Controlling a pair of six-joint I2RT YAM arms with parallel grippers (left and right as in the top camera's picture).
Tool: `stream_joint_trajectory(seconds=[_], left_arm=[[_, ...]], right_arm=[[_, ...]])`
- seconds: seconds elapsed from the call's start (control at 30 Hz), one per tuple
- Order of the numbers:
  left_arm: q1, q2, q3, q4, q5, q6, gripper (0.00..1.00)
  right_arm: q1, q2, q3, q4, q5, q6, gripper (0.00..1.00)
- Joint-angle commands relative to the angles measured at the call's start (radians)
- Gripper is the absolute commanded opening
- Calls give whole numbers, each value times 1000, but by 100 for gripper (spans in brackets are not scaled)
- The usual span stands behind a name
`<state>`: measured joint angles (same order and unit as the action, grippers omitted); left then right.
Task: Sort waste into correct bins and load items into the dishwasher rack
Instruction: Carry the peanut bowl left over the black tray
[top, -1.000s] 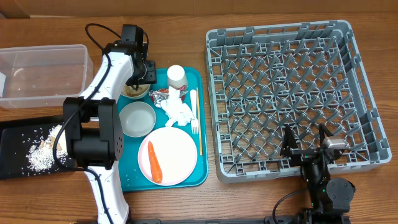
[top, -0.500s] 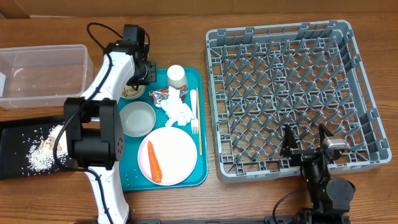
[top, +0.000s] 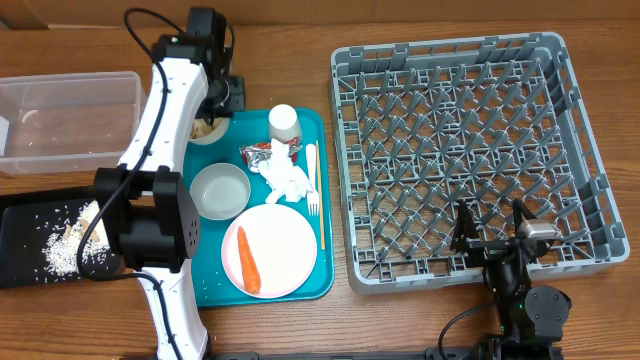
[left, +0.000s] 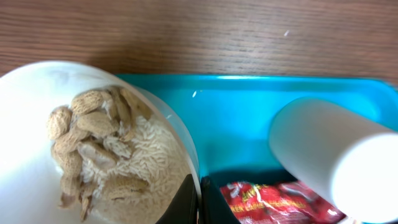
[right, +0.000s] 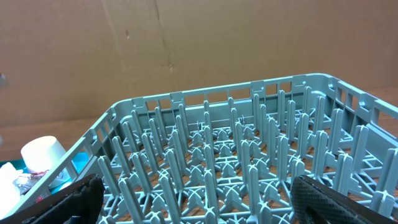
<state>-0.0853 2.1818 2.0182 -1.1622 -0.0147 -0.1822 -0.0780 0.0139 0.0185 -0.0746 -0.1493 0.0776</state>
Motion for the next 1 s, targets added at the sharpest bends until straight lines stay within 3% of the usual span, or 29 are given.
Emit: stream_joint_trajectory(seconds=[0.0,0.33,0.67,0.97], left_arm=[[3,-53,92,-56,8,-52,4],[76,-219,134,-256,5,-175,4],[353,-325,132,-389,132,-187,4],[637,-325,50,-377,497,-93,4]], right_arm=[[-4,-11,-11,5,7,-3,100],[-4,-11,-11,5,7,-3,100],[-4,-11,-11,5,7,-3,100],[-4,-11,-11,5,7,-3,100]])
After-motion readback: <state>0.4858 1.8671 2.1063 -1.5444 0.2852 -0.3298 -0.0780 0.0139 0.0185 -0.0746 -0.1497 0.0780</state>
